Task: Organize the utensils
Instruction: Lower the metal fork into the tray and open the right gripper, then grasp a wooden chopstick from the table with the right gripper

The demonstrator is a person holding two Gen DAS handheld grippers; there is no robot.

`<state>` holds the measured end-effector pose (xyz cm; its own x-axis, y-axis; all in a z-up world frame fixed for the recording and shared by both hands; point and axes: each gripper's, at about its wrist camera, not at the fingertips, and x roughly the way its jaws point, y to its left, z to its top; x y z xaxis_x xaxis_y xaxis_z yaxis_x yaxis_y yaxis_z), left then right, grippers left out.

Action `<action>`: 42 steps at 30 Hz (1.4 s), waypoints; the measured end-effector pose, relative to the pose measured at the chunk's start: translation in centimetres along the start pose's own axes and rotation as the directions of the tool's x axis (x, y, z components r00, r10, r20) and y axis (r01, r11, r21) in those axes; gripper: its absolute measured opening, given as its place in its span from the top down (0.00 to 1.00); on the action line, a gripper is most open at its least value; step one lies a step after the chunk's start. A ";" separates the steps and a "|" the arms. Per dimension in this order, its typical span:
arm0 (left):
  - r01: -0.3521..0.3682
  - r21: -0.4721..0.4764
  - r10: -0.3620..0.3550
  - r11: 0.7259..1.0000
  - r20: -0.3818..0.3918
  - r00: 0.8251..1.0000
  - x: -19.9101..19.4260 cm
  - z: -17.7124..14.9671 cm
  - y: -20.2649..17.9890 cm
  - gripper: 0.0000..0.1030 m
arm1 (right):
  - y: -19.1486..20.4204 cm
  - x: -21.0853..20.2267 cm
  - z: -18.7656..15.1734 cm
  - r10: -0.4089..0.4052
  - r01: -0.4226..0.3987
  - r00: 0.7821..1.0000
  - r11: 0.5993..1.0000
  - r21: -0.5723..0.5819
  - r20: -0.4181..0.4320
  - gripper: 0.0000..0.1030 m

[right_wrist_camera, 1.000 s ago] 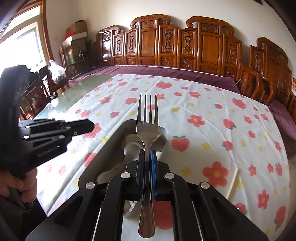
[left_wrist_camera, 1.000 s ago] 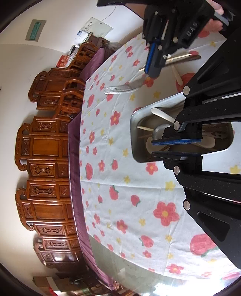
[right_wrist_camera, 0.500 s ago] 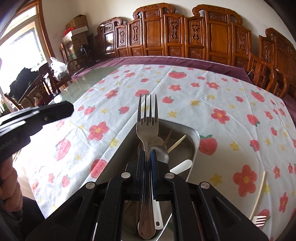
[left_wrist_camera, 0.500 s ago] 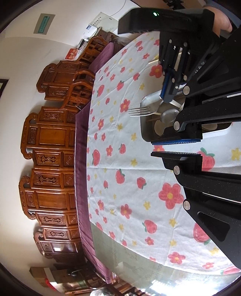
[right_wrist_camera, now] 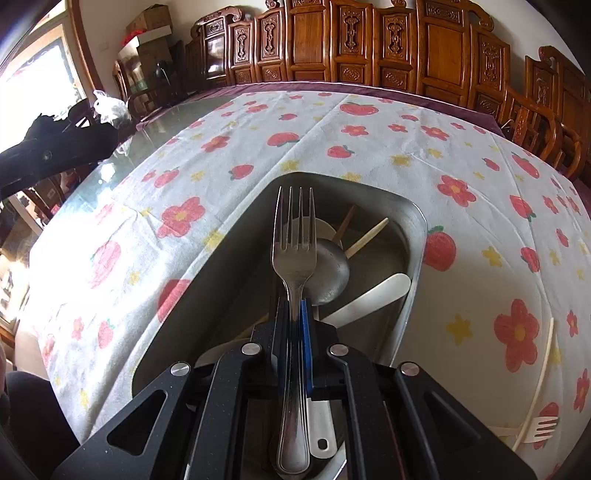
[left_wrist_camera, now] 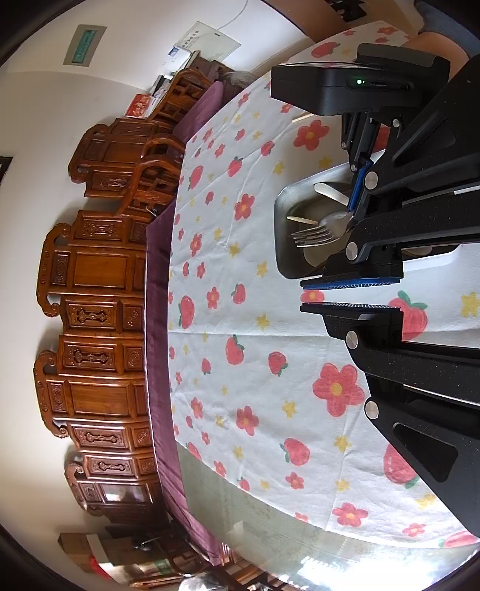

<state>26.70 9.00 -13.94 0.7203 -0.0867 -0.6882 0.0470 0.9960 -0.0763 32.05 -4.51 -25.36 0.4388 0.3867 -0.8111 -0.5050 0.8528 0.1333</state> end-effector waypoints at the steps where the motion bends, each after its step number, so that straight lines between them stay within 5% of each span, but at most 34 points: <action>1: -0.001 0.002 0.001 1.000 -0.001 1.000 0.1 -0.1 0.0 0.94 | -0.1 -0.1 0.0 0.003 -0.003 1.000 1.000 -0.001 0.004 0.90; 16: 0.021 0.042 -0.021 0.999 -0.010 1.000 0.4 -0.4 -2.2 0.92 | -2.9 -7.9 -0.8 -0.015 0.015 0.993 1.000 0.003 0.120 0.90; 24: 0.088 0.094 -0.087 0.992 -0.021 0.996 0.6 -1.0 -5.9 0.87 | -8.7 -14.0 -3.7 -0.167 0.161 0.972 0.986 0.050 0.164 0.90; 28: 0.121 0.130 -0.117 0.984 -0.035 0.993 0.8 -1.6 -8.1 0.87 | -12.3 -15.3 -5.9 -0.239 0.225 0.960 0.968 0.108 0.143 0.79; 34: 0.151 0.170 -0.143 0.974 -0.057 0.988 1.2 -2.5 -10.7 0.86 | -15.4 -15.0 -9.4 -0.292 0.273 0.952 0.946 0.174 0.090 0.72; 42: 0.167 0.207 -0.153 0.964 -0.083 0.985 2.1 -3.5 -13.0 0.82 | -15.5 -11.0 -11.7 -0.236 0.226 0.972 0.946 0.233 0.015 0.71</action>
<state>25.22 -4.26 -16.88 0.6444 -0.2393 -0.7262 0.3091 0.9502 -0.0389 26.39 -26.13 -25.18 0.5568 0.1799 -0.8109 -0.2055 0.9758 0.0754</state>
